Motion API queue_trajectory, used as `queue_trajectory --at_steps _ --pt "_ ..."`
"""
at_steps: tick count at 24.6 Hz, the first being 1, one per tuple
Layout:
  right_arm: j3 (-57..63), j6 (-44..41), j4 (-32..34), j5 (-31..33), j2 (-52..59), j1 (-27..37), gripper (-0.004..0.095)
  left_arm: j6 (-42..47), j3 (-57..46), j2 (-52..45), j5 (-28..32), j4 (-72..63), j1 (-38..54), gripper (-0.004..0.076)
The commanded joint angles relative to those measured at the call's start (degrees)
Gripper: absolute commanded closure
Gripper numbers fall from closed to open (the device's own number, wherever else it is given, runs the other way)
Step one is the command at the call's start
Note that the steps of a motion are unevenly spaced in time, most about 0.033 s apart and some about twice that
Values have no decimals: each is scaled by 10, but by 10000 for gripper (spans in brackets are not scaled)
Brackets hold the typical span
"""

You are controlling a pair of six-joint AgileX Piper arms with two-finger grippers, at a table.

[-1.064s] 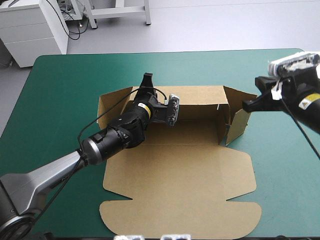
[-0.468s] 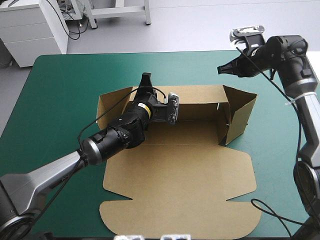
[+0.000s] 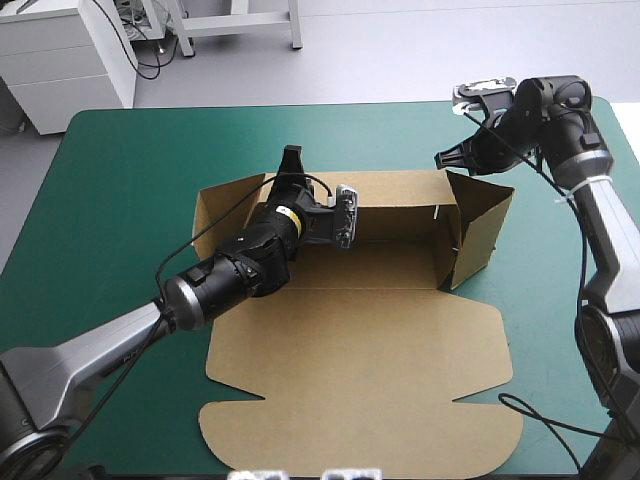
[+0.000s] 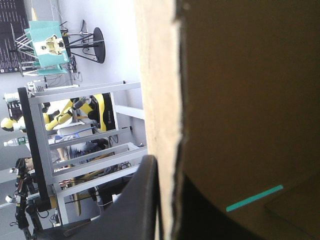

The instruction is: Fold the box

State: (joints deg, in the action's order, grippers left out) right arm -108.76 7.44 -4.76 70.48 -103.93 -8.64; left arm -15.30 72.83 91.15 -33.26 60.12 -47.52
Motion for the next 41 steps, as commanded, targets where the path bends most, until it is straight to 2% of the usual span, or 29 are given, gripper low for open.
queue_trajectory --at_steps 1,9,11,18,20,23,25,28,29,31,33,35,36,38,41 --pt "-12 1 2 10 28 4 922 10 12 -19 2 5 -2 731" --pt "82 19 -27 6 66 5 922 10 12 -19 2 5 -2 731" --pt "133 28 -43 -29 92 5 922 10 12 -19 2 5 -2 731" --pt "373 84 -97 -246 247 5 922 10 12 -19 2 5 -2 731" --pt "437 121 -119 -310 294 5 922 10 12 -19 6 5 -2 731" --pt "534 250 -195 -431 342 5 927 10 12 -19 10 5 -2 731" --pt "563 329 -248 -459 347 5 927 10 12 -19 11 5 -2 731" --pt "590 402 -310 -473 344 5 913 10 12 -19 11 5 -2 731" --pt "593 424 -322 -468 343 5 894 10 12 -19 11 5 -2 731" --pt "594 454 -332 -453 343 5 759 10 12 -19 11 5 -2 731" --pt "594 475 -335 -447 346 5 587 10 12 -19 11 5 -2 731" --pt "594 481 -334 -445 352 5 355 10 12 -19 11 5 -2 731" --pt "594 484 -332 -442 356 5 273 10 12 -19 11 5 -2 731" --pt "594 493 -331 -426 357 5 220 10 12 -19 11 5 -2 731" --pt "594 493 -333 -404 357 5 247 10 12 -19 15 5 -2 731"
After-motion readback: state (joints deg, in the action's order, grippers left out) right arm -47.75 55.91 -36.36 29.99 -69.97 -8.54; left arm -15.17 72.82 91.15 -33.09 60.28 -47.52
